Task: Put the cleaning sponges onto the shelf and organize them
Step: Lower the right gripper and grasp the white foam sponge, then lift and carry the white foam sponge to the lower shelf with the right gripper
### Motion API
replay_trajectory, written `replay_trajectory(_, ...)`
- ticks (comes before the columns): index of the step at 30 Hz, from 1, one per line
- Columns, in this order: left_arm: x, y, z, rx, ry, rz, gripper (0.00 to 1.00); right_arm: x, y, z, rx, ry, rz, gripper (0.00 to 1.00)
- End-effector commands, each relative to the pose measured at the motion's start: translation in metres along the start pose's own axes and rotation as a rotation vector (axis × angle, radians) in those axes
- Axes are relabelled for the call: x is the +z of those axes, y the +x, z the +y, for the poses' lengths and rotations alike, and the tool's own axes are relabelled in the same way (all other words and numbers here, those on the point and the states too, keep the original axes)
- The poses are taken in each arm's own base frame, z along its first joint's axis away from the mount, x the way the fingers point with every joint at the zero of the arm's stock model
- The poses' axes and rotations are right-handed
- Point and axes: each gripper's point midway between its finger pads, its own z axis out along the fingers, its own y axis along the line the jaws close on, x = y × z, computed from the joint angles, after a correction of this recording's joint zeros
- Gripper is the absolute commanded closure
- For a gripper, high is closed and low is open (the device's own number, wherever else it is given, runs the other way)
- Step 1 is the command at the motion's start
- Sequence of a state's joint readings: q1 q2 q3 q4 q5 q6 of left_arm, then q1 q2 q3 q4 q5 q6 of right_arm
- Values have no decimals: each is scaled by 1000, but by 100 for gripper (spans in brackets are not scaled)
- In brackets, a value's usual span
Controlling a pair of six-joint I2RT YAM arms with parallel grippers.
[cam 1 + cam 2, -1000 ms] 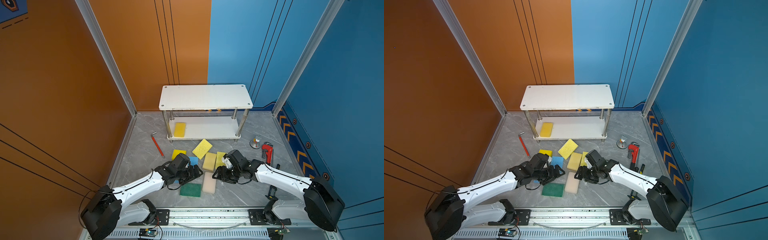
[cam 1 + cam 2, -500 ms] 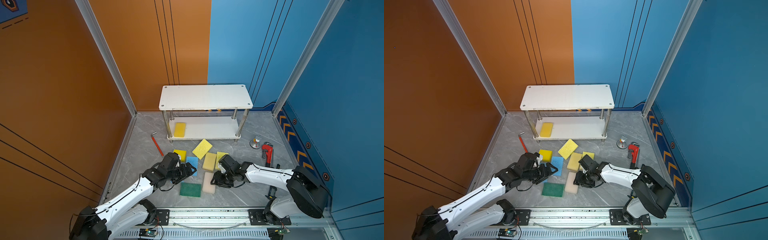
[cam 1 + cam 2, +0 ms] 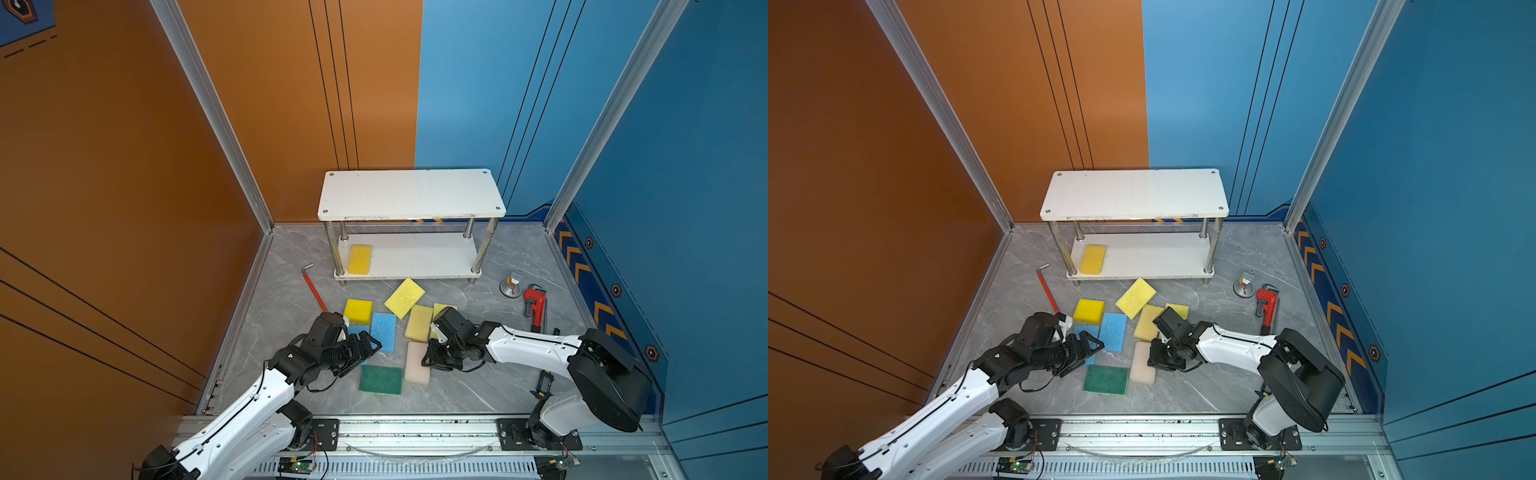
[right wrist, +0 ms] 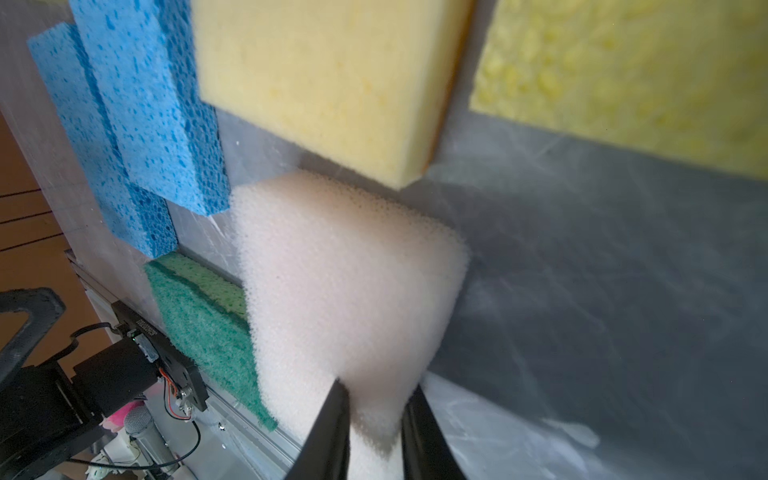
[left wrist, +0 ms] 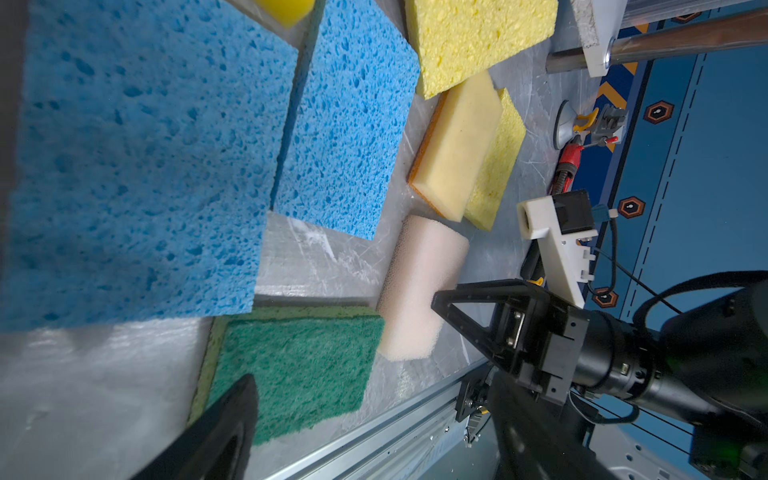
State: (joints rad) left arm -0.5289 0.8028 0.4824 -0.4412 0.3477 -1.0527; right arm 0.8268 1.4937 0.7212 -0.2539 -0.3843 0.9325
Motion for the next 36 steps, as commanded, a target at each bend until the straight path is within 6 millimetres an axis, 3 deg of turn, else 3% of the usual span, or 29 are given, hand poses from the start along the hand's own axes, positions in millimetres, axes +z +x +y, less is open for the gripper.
replay_trajectory(1,-1,3,7,-12,-15,15,12,-12,-6,4,-25,0,-51,80)
replay_trajectory(4,0,2,7,-11,-18,15,12,-15,-6,6,-27,-12,-55,87)
replay_trajectory(10,-2,-1,5,-13,-10,12,12,-21,-2,9,-29,-25,-43,88)
replay_trajectory(19,-10,-7,7,-34,3,-11,12,-61,-9,29,-28,-79,-103,87)
replay_trajectory(28,-25,-17,3,-41,18,-49,12,-88,-56,60,-19,-159,-175,86)
replay_trajectory(36,-31,-18,6,-64,26,-53,12,-93,-128,81,-28,-180,-233,86)
